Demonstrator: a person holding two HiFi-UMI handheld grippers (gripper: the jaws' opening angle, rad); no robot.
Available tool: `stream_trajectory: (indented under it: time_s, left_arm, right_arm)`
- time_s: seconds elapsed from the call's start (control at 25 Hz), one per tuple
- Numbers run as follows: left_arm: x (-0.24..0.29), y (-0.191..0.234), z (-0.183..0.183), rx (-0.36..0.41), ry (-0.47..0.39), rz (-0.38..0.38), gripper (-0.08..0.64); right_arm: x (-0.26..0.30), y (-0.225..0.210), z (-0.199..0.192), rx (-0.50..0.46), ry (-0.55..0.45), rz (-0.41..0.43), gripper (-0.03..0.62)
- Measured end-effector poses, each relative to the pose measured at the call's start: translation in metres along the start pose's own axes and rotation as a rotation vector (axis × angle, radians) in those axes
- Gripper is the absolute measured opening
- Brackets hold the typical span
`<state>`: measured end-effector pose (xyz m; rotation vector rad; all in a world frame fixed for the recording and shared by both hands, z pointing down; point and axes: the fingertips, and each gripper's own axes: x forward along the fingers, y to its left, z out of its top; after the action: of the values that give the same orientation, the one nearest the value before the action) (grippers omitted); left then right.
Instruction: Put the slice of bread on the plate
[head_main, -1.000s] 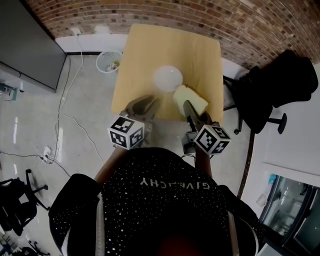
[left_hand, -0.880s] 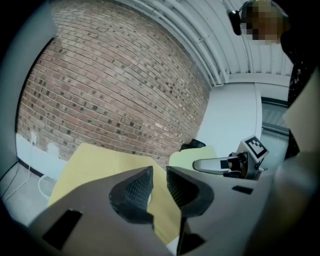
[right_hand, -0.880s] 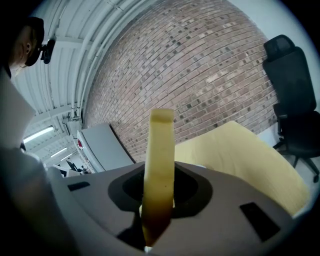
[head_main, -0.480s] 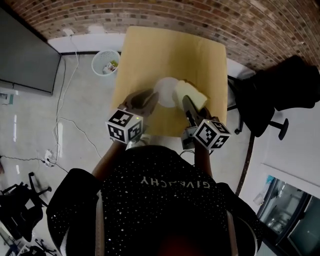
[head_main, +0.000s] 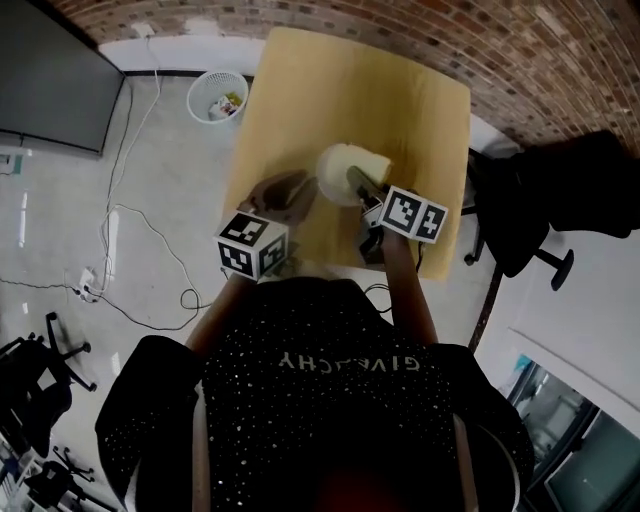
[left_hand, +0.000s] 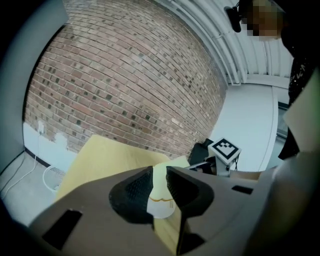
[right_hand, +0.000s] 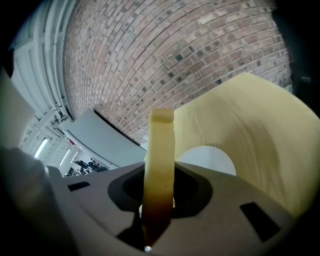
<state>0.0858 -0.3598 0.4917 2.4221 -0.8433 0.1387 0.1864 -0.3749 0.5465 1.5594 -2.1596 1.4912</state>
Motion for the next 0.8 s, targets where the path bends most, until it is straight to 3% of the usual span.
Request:
stream_trajectory:
  time_s: [0.2, 0.52, 0.64, 0.68, 0.8]
  left_arm:
    - [-0.013, 0.011, 0.003, -0.034, -0.031, 0.064, 0.089]
    - [-0.021, 0.018, -0.005, -0.042, -0.031, 0.106, 0.090]
    - [-0.022, 0.017, -0.005, -0.037, -0.033, 0.112, 0.091]
    - [-0.022, 0.016, -0.005, -0.037, -0.035, 0.112, 0.089]
    - [-0.026, 0.014, -0.004, -0.034, -0.042, 0.107, 0.089]
  right_arm:
    - [0.027, -0.008, -0.011, 0.054, 0.107, 0.015, 0.097]
    - [0.042, -0.019, -0.021, 0.108, 0.144, 0.007, 0.097]
    - [0.043, -0.025, -0.021, 0.097, 0.155, -0.039, 0.098]
    - [0.043, -0.026, -0.022, 0.075, 0.164, -0.061, 0.110]
    - [0.042, -0.025, -0.027, 0.000, 0.190, -0.117, 0.291]
